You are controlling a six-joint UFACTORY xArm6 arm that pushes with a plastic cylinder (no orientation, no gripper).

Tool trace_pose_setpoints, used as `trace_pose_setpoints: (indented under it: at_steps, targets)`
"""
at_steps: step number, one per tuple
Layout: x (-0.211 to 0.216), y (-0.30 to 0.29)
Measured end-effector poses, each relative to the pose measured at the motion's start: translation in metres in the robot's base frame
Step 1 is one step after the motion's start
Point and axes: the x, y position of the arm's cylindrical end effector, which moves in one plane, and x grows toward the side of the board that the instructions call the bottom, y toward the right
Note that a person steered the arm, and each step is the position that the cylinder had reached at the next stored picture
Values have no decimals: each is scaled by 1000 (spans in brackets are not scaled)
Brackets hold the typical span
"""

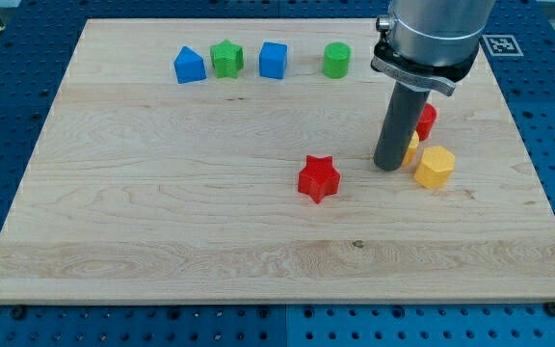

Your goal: Push the red yellow heart closer to the yellow hexagon and red circle

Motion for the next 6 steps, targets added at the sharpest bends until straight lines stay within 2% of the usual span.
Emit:
trace_pose_setpoints:
  at_steps: [4,6]
  targets:
    - [-9,-33]
    - [-24,-32]
